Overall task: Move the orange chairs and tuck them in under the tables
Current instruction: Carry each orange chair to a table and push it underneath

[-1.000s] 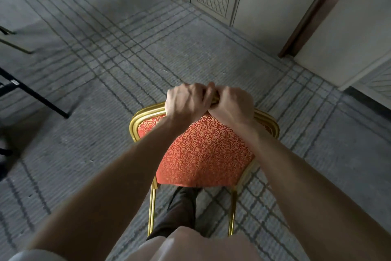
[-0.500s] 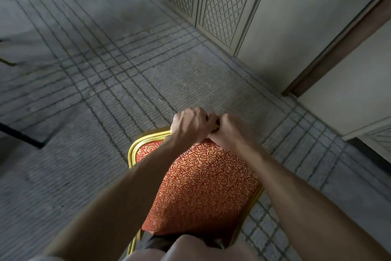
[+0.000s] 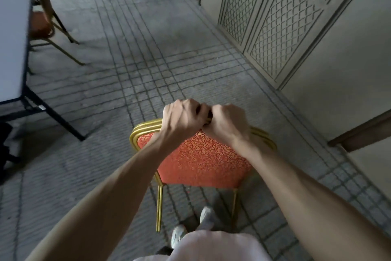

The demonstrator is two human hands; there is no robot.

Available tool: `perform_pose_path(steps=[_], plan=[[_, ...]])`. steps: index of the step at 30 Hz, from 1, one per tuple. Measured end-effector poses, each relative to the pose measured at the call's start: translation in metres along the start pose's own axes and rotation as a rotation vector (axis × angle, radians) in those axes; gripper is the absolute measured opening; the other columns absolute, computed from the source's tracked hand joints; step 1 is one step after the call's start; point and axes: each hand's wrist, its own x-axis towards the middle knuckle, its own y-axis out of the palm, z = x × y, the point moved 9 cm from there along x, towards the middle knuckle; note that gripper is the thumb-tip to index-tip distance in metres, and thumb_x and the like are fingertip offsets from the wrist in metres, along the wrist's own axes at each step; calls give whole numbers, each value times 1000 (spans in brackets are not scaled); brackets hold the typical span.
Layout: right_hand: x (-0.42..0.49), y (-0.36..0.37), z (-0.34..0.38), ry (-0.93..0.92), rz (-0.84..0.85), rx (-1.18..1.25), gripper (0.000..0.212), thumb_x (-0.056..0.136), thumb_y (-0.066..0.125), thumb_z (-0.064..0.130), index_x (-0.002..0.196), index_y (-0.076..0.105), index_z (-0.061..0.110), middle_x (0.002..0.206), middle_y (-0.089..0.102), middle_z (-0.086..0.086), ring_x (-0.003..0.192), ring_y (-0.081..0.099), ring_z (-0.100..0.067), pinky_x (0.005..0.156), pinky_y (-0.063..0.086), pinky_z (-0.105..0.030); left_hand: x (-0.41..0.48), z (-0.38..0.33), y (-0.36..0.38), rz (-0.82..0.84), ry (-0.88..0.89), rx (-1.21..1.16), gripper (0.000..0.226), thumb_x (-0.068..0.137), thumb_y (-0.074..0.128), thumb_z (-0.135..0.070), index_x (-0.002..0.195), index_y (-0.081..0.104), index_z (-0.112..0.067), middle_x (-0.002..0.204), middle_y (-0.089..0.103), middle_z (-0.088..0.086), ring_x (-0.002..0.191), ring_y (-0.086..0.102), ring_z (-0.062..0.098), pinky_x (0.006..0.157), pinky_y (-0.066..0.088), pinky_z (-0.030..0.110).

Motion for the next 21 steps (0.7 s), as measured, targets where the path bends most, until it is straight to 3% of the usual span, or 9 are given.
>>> perform_pose_path(steps=[3,7,11,15,21], plan=[[26,23,-7,-75,32,-23,20,75,65,35,73,69,16,64,70,-5,60,68,-30,55,50,-31,20,10,15,9,-28,22,47,93,42,-44,62,56,-11,69,66,11,69,63,35,57,32,31],[65,64,-36,-139,94,-95,20,81,59,37,79,71,21,68,72,-2,64,69,-26,53,41,-28,55,24,52,54,-104,56,48,96,43,-43,67,59,-8,66,63,8,66,60,30,56,31,31],[115,91,-83,-131,198,20,21,86,55,36,81,68,21,74,73,0,67,68,-25,56,38,-29,111,19,97,125,-157,69,49,97,41,-42,69,64,-10,69,66,7,66,62,27,56,28,31],[165,109,-99,-207,293,52,19,84,57,36,87,68,20,81,74,-4,75,70,-27,62,48,-32,153,31,119,101,-231,95,48,97,41,-43,73,66,-10,75,69,10,74,65,31,59,32,31],[262,114,-98,-261,216,6,21,85,60,33,95,69,18,83,72,-6,75,70,-29,63,53,-33,240,65,107,7,-355,50,49,95,43,-47,73,66,-10,76,68,15,79,64,38,61,37,33]])
